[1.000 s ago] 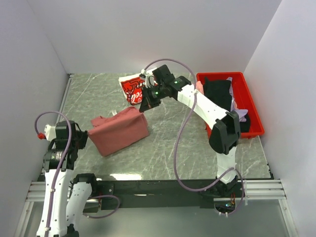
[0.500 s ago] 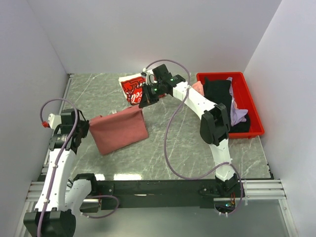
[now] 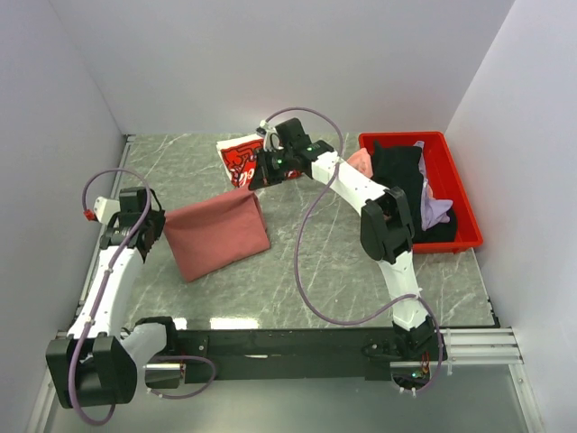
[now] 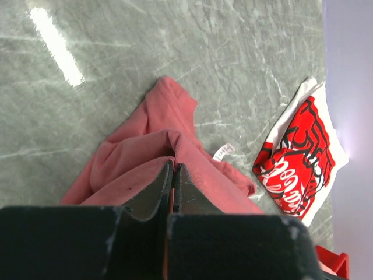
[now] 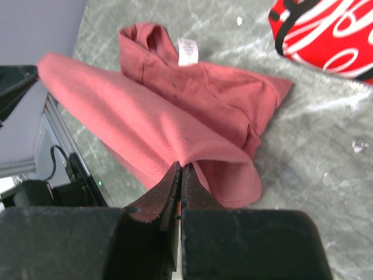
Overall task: Fold and stack the t-shirts
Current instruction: Fold the tshirt
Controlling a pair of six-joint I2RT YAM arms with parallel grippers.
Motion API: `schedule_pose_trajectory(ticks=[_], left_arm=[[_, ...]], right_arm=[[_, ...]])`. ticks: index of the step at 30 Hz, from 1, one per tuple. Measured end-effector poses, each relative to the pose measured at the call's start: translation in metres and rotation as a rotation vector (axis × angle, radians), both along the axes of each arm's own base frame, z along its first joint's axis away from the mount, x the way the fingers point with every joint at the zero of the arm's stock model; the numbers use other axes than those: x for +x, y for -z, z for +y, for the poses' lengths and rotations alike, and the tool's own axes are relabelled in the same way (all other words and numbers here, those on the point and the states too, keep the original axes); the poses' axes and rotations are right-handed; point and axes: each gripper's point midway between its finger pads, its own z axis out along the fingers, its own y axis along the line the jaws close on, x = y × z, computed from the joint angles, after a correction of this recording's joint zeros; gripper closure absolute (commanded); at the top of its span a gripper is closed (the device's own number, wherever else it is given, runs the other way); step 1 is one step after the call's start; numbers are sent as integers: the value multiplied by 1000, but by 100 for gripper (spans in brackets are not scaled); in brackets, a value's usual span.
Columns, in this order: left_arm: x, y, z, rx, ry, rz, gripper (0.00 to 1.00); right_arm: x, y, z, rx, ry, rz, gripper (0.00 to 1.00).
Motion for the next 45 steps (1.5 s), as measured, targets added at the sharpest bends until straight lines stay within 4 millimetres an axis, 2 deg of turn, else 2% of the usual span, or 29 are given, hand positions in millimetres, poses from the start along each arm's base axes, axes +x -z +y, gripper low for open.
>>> schedule_pose_trajectory(ticks=[8,15,18,19,21,22,23,25,26,28,29,32,35,38,41,45], left_arm=[[19,15,11,23,4,21,99],[30,45,16,22,13,112,99],[34,51,19,23,11,129,94],[36,53,20,27,13,131,88],[40,55,21,34,19,132,80],[43,56,22,39,21,133,67],[45,56,24,44,23,136,62],[52,55,27,53,28,140,46],[55,52,28,59,35,136,28],[62,44,29,68,52,117,3],[65,39,28,73,62,104,1],[67,28,25,72,85,74,1],[65,15,18,60,117,33,0],[61,3,8,44,168,-17,1],[57,3,-5,15,222,-51,1],[58,17,-17,-16,281,-29,1]], right_arm=[[16,1,9,39,46,-26,100],[26,36,15,24,69,19,100],[31,49,18,28,80,25,100],[33,51,19,31,86,25,100],[39,54,21,37,102,25,91],[43,55,23,43,111,22,82],[47,54,24,49,117,19,56],[56,50,26,63,133,9,51],[60,46,25,69,136,0,49],[65,38,23,82,142,-11,45],[67,33,22,90,143,-21,41],[62,23,19,104,134,-23,31],[46,15,10,93,121,-14,25],[29,3,10,87,92,-30,24],[8,-6,23,87,43,-53,23],[-14,-4,45,88,-14,-54,23]])
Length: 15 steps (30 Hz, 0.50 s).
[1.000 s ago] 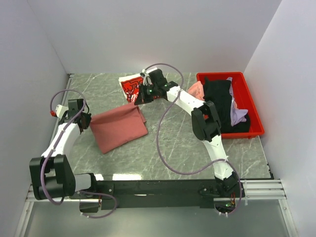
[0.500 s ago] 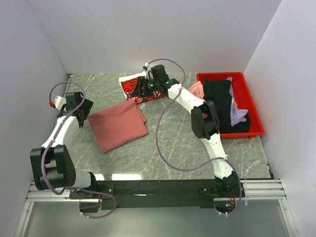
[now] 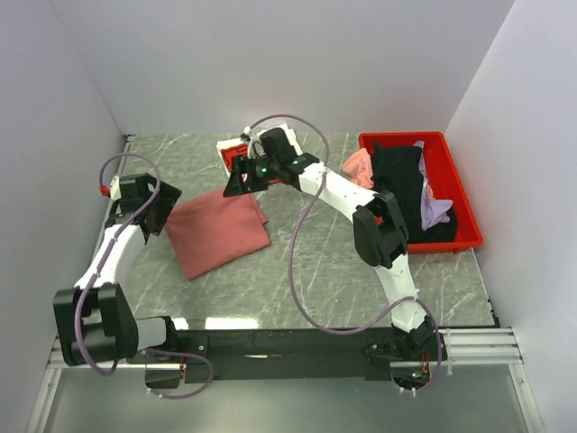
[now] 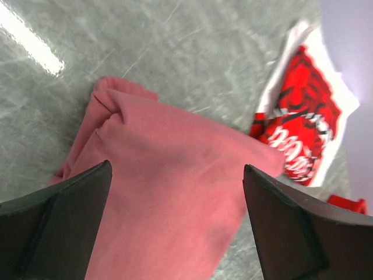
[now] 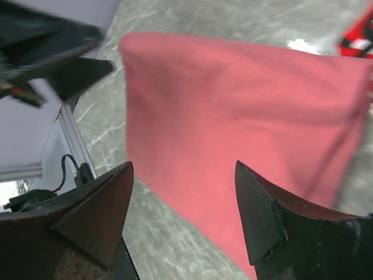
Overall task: Fold and stack the t-shirts
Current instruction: Fold the tshirt
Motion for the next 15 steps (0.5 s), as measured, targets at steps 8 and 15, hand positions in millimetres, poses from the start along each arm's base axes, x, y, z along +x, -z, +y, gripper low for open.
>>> schedule_pose_trajectory(ticks=[8,15], left_arm=[[20,59,-3,-27,36,147,1],[35,89,0,-31,30,212,1]], right_arm=[[26,31,30,31,22,-2,22],[63,89,34,4,129,44,18]])
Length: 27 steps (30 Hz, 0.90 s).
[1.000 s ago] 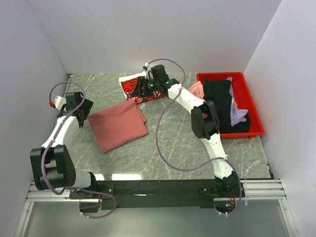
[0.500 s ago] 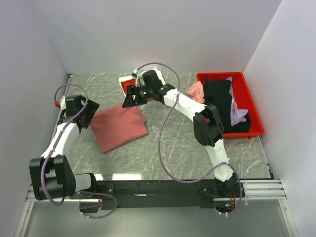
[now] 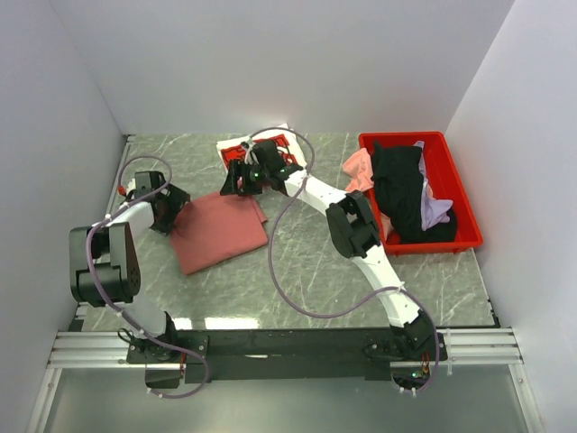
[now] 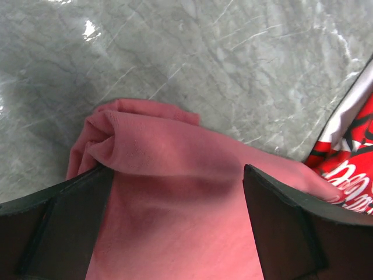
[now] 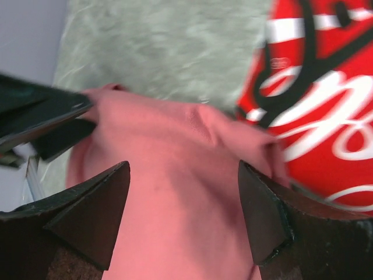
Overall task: Fold and stack the t-shirts
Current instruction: Fold the tshirt, then neatly place the folded tshirt to the corner
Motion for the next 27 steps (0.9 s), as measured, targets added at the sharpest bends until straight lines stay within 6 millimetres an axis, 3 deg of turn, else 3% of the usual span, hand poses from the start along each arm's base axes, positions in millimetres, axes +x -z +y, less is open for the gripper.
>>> schedule_pose_trajectory(ticks=[3,12,16,19,21,24,27], left_arm=[[2,1,0,1,0,-7,0],[3,-6,1,16,18,-11,1],[-3,-41,3,46,15,-86,1],[-21,-67,8,83,-13,-158,1],[-33,-73,12,101,-34,-179,1],[-51,-56,17,109,-59,-141,1],[-70,-28,21,99,-75,-65,8]], right_arm=[[7,14,-1,7,39,35,18],[7,6,-3,5,34,33,17],[-1,-20,-13,-20,11,-15,14],[-18,-50,-30,-34,6,-46,13],[-26,-74,-40,-33,10,-83,13],[-28,-92,-51,-42,18,-129,13],[-27,-84,-59,-74,27,-137,14]])
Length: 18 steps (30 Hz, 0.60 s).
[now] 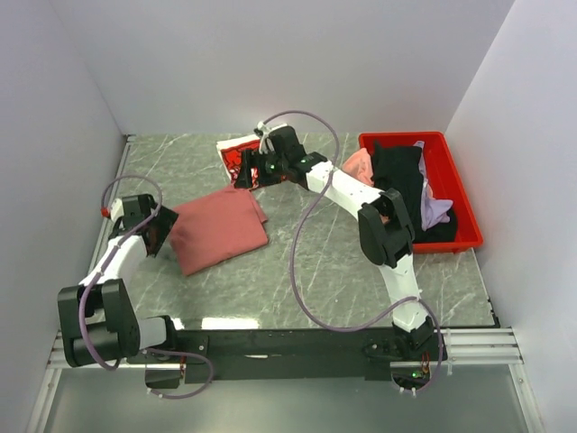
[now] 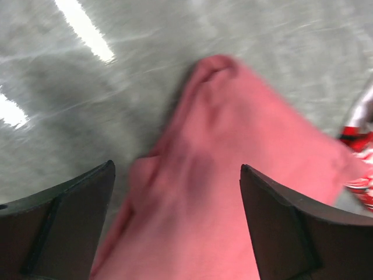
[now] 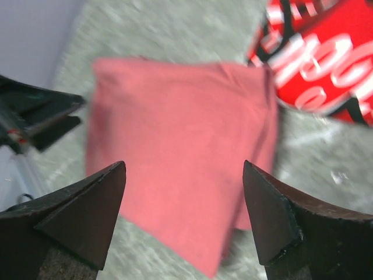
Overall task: Fold and stack the t-shirts
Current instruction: Neatly place the folded tshirt to the corner
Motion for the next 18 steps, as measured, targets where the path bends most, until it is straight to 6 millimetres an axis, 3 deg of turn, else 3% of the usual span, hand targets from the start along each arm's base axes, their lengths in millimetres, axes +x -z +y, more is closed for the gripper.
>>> schedule_pose_trajectory(ticks=[4,12,18], left_arm=[[-13,21,1,-25,-9,60,19],[-13,45,-2,-67,6,113,36],[-5,49,-5,-86,21,94,46]], right_arm=[[-5,35,-10,-77,8,60,18],[-8,92,-20,-195,17,153,24],[-9,117,-21,-248,19,191,33]])
